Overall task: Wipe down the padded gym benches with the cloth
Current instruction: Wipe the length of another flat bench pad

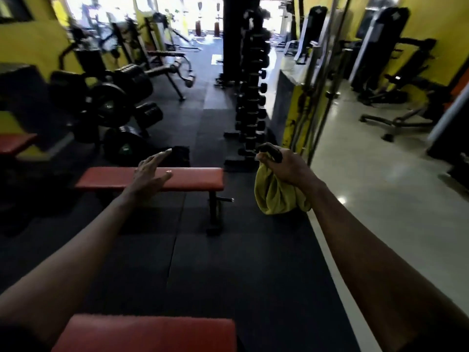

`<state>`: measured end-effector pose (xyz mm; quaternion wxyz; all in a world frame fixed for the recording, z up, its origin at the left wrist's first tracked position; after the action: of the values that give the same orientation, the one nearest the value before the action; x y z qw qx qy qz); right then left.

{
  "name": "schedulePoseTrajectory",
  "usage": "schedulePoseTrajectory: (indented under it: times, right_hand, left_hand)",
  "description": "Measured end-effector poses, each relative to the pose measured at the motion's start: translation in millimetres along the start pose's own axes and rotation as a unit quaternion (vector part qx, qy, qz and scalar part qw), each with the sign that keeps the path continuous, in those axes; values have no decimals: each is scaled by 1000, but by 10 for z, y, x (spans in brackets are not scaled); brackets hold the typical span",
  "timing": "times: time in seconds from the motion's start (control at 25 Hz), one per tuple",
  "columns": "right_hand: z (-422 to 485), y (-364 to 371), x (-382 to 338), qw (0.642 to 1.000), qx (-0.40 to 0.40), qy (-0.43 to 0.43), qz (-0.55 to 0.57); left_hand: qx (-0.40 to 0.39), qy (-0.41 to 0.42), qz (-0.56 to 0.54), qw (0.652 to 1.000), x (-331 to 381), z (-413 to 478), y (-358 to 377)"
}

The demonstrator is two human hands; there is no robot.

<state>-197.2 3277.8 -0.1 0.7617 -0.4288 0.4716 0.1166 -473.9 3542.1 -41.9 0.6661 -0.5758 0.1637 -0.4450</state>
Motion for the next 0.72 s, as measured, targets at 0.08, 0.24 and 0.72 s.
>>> schedulePoseTrajectory:
  times: [0.08, 0.24, 0.72]
  right_hand:
    - [174, -82, 13, 1000, -6, -25, 16]
    - [508, -77, -59, 996, -46, -70, 34]
    - [1891, 780, -315, 968, -168, -169, 79]
  left_hand:
    - [16, -27, -41, 999, 222, -98, -161]
    - [38, -108, -48, 992, 262, -316, -303]
    - [78, -257, -3, 963, -576, 133, -208]
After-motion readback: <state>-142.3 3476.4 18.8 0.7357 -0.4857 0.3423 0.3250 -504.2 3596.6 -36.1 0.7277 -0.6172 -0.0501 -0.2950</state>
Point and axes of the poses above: each hand's wrist, its own z-axis towards the middle knuckle, its own y-axis out of the palm, x = y × z, the point moved 6 cm from there along z, towards the middle knuckle, and after that the axes turned 15 degrees about z, right-handed, at the moved point
